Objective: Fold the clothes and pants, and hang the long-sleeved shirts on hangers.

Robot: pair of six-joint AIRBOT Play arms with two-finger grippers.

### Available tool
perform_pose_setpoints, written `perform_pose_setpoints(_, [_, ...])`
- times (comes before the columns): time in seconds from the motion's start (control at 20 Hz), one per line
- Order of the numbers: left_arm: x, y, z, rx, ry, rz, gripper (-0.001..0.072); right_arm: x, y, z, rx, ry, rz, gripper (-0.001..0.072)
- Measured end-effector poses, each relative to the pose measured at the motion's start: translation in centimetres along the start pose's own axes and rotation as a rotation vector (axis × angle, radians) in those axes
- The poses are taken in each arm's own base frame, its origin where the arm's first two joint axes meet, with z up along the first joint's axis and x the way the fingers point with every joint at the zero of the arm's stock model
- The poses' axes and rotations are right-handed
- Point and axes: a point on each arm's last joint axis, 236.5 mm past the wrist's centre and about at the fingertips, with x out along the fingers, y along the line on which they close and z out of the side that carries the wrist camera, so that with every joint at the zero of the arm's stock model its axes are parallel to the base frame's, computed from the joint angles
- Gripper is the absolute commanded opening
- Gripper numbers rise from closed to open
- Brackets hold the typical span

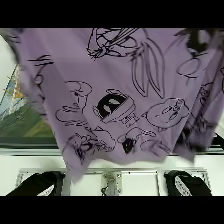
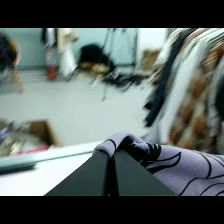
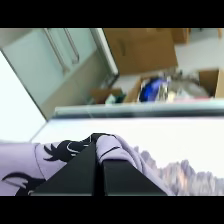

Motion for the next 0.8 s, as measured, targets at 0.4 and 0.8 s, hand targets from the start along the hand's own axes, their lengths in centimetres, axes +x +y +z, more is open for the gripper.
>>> perform_pose_setpoints(0.4, [15.1,8.4,-18.8,-0.158,0.413,0.133,0.0015,12.6,-11.8,-12.7,0.151,0.379,-0.088,0.0028])
perform_pose_setpoints(0.8, [9.3,1.5,-31.4,-0.146,0.789,0.018,0.0016,8.1,-18.2,-21.8,-0.021,0.661,-0.314,0.0034])
